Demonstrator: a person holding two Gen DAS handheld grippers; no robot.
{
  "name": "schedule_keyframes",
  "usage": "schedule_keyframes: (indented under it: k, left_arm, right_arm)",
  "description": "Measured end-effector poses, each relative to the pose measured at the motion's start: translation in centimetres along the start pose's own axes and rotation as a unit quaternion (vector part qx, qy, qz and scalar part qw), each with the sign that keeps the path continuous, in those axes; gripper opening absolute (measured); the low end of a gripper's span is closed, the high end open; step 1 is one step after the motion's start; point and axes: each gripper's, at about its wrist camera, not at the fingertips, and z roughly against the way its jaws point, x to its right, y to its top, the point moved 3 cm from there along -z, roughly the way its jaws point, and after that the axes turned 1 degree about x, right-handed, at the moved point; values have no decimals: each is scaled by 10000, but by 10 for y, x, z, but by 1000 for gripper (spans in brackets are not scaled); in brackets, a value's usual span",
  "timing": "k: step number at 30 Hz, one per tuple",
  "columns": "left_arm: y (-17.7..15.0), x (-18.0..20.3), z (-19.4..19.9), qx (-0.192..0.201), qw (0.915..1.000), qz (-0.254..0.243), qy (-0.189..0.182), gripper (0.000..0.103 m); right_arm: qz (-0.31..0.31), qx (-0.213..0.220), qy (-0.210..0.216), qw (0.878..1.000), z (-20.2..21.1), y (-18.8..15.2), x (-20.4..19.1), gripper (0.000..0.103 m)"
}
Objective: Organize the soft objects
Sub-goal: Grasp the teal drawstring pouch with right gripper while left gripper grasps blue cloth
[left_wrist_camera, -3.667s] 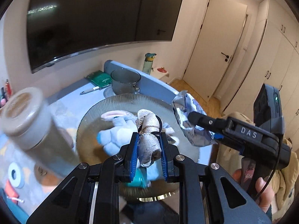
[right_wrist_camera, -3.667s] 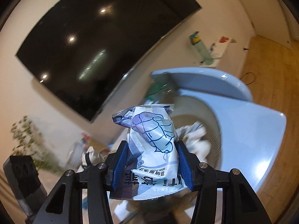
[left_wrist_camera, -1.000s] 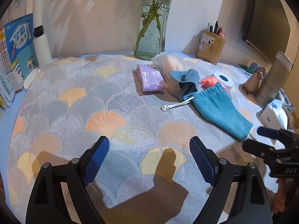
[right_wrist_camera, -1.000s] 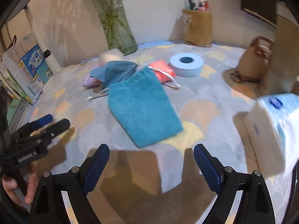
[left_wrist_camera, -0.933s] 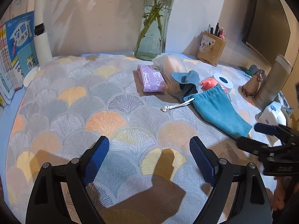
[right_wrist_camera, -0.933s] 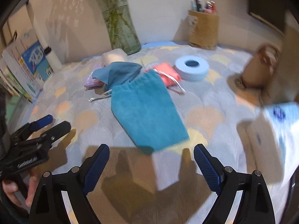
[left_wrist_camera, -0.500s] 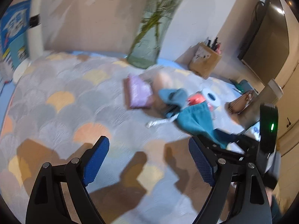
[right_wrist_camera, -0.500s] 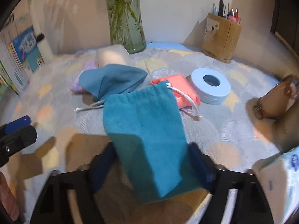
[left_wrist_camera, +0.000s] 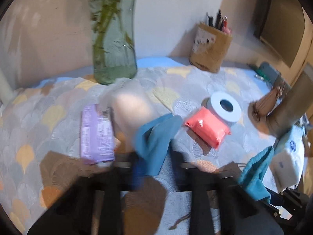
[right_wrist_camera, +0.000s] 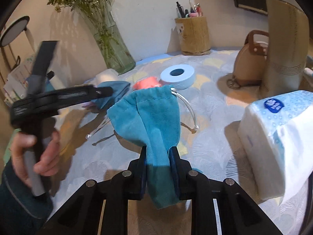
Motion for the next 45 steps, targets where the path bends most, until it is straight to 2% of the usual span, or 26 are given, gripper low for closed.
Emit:
schedule_keyframes:
  k: [4,8,11,14,17,19,21,22,24,26,27,29,31,32,34,39,40,41,42,43,44,45]
  left_arm:
    - [-11,8,28,276,9990,-207,-293,6]
    - [-27,3,69,374,9958,14,-841,6]
    - [-49,-6,93,348,9954,144,-886,6]
    - [-73,-14,99,157,9954,254,-907,6]
    - [-99,-20,91,-256,9972,200,-673,7]
    - [-112,-24,87,-435,9967,252,-640,13]
    - [-119,-27,91,-398,9980,126,-478,30]
    - [-120,-28,93,-377,9986,69,-368,30]
    - [-123,-34,95,-391,9992,-44,-110,42]
    - [-121,-41,96,-344,9994,-43,-38,51]
    - [-119,-44,97,-325,9995,-28,-35,61]
    - [-111,-50,100,-224,9997,22,-100,76]
    - [-103,-50,99,-134,9996,58,-228,84]
    - [-99,-48,96,-149,9994,59,-316,87]
    - [-93,-40,82,-232,9988,-65,-416,87]
    - [-94,-20,55,-389,9976,-361,-450,82]
    - [-95,-18,54,-319,9979,-410,-392,80]
    - [-96,-16,54,-234,9980,-494,-319,71]
    - [-97,-13,54,-185,9977,-580,-290,55]
    - [-99,-11,55,-110,9975,-650,-237,47]
    - [-99,-9,56,-75,9973,-702,-219,29]
    - [-100,-6,56,-37,9967,-779,-220,17]
  right_arm:
    - [100,-80,-34,9999,-5,1,-3,21]
    - [43,68,103,9999,3,0,-2,21]
    - [-25,58,106,9999,3,-1,-1,21]
    - [-124,27,24,9999,3,-2,3,21]
    - [-268,10,-23,9996,12,-7,2,21]
    - [-398,-85,139,9991,17,-13,2,23]
    - [-432,-315,230,9983,17,-20,-1,30]
    - [-412,-399,227,9981,18,-22,-1,33]
    - [-385,-391,218,9983,22,-24,-2,58]
    - [-428,-281,235,9984,28,-25,-1,67]
    - [-459,-272,264,9982,30,-25,0,70]
    - [-504,-309,327,9977,31,-24,0,72]
    - [-515,-297,363,9976,33,-22,0,75]
    - [-497,-275,368,9977,33,-21,-2,80]
    - [-415,-253,303,9984,30,-19,-5,85]
    - [-189,-612,97,9979,2,-19,-12,87]
    - [-91,-544,-7,9985,1,-19,-14,87]
    - [16,-504,-88,9987,-1,-19,-17,90]
    - [130,-525,-163,9984,-4,-20,-21,92]
    - [252,-515,-260,9980,-6,-20,-24,92]
    - [374,-517,-393,9972,-8,-21,-27,92]
    - [478,-531,-545,9960,-11,-21,-30,90]
